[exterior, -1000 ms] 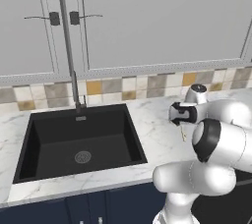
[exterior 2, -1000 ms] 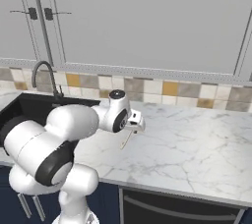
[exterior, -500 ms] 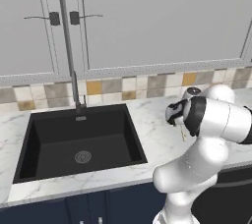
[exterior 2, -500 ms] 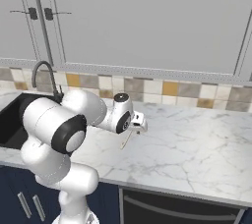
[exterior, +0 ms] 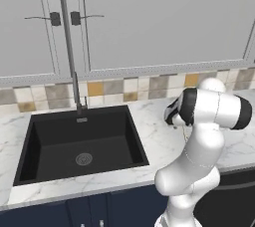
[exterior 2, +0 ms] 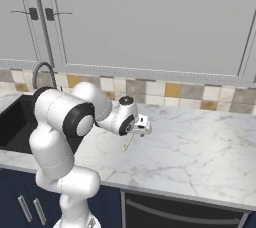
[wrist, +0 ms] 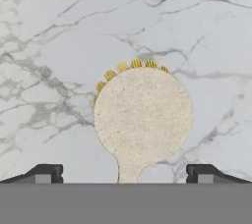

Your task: Grab the spray bottle from the cabinet, then place it next to the cutting board for sanitizing. Then grab the dish brush from the countertop next to the sink and place it next to the cutting board.

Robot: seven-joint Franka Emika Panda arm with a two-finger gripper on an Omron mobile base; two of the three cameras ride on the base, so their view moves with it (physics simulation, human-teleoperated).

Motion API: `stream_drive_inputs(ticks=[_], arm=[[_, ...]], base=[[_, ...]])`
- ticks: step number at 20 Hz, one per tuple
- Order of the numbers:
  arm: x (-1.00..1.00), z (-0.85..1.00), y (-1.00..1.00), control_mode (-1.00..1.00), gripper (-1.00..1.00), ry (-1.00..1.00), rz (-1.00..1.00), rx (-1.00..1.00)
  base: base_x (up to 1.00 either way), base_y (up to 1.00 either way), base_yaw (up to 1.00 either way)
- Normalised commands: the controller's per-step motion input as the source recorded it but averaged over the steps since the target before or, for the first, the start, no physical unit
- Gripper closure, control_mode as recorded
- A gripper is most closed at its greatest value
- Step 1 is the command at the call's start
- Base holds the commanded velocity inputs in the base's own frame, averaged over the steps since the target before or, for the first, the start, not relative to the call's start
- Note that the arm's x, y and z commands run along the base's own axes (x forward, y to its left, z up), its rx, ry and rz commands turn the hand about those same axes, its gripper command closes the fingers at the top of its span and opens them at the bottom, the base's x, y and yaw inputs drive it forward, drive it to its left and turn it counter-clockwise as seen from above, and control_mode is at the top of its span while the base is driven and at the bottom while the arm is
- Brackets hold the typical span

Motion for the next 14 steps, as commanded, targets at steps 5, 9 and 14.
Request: stream_drive_inputs(ticks=[5, 9, 14], arm=[[0.26, -0.29, 0.0, -1.0, 1.0, 0.02, 0.0, 0.0], [0.13, -0.28, 0.0, -1.0, 1.0, 0.0, 0.0, 0.0], [-0.06, -0.19, 0.0, -1.0, 1.0, -0.05, 0.0, 0.0]], base=[[0.0, 0.0, 0.0], [0.0, 0.0, 0.0], [0.0, 0.0, 0.0]])
